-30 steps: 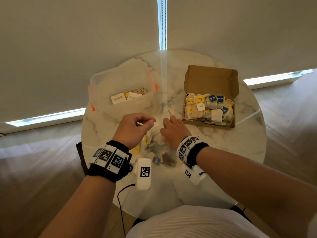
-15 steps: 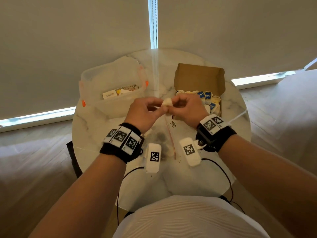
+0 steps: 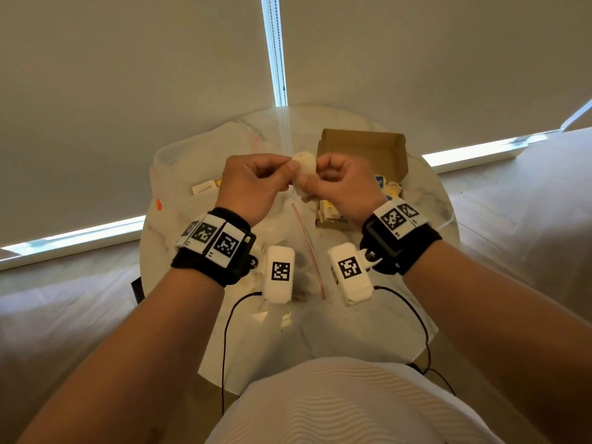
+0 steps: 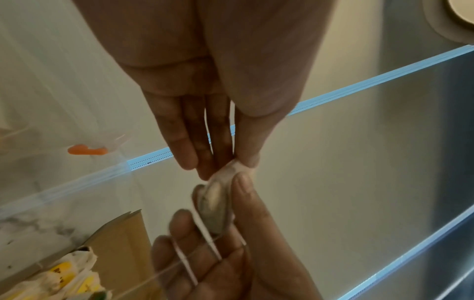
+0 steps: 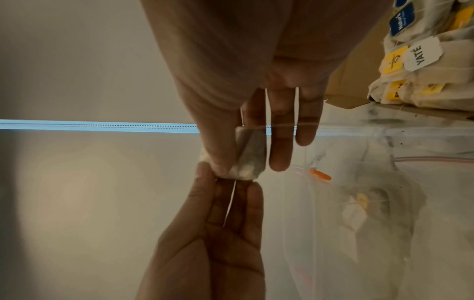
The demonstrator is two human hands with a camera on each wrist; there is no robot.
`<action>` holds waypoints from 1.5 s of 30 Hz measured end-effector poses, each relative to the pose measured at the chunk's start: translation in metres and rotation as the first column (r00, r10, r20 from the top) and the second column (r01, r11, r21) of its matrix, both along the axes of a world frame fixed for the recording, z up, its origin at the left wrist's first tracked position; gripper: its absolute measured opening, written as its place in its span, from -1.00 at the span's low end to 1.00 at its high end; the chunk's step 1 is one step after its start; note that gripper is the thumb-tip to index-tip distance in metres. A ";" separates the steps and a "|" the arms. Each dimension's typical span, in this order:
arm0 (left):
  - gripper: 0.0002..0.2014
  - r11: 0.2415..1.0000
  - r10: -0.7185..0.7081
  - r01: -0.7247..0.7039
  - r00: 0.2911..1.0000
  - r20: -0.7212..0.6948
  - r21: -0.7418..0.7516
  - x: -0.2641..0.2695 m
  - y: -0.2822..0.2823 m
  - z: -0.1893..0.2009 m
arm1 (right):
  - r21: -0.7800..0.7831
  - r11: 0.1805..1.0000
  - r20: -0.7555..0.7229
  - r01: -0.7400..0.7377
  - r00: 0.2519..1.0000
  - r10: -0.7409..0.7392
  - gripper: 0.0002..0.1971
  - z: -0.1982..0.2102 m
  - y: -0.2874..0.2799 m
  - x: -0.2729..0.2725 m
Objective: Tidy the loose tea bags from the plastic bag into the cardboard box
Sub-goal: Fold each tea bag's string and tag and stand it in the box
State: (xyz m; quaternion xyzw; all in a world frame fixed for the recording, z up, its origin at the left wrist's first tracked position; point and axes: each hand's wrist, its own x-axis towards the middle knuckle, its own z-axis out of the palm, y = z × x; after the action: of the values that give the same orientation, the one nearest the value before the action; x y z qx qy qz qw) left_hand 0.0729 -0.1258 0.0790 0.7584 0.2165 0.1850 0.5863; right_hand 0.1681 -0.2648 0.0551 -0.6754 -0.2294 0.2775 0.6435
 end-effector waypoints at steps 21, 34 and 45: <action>-0.92 0.989 0.025 -0.018 0.999 0.047 -0.146 -0.003 0.001 0.028 | -0.108 0.914 -0.211 -0.390 0.908 0.363 -0.70 -0.015 -0.020 -0.030; -0.91 0.980 -0.078 0.081 0.997 0.024 -0.182 -0.006 -0.009 0.030 | -0.227 0.971 -0.146 -0.071 0.989 0.039 -0.89 -0.032 -0.023 -0.018; -0.89 0.959 -0.222 0.208 0.974 -0.055 -0.191 -0.020 -0.012 0.018 | -0.142 0.990 -0.280 0.014 0.958 -0.054 -0.86 -0.004 -0.012 0.001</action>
State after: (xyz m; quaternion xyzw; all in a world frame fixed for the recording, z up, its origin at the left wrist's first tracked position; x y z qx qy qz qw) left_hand 0.0533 -0.1381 0.0975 0.7263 0.1710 0.0705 0.6620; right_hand 0.1690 -0.2765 0.0507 -0.6757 -0.1032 0.3755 0.6259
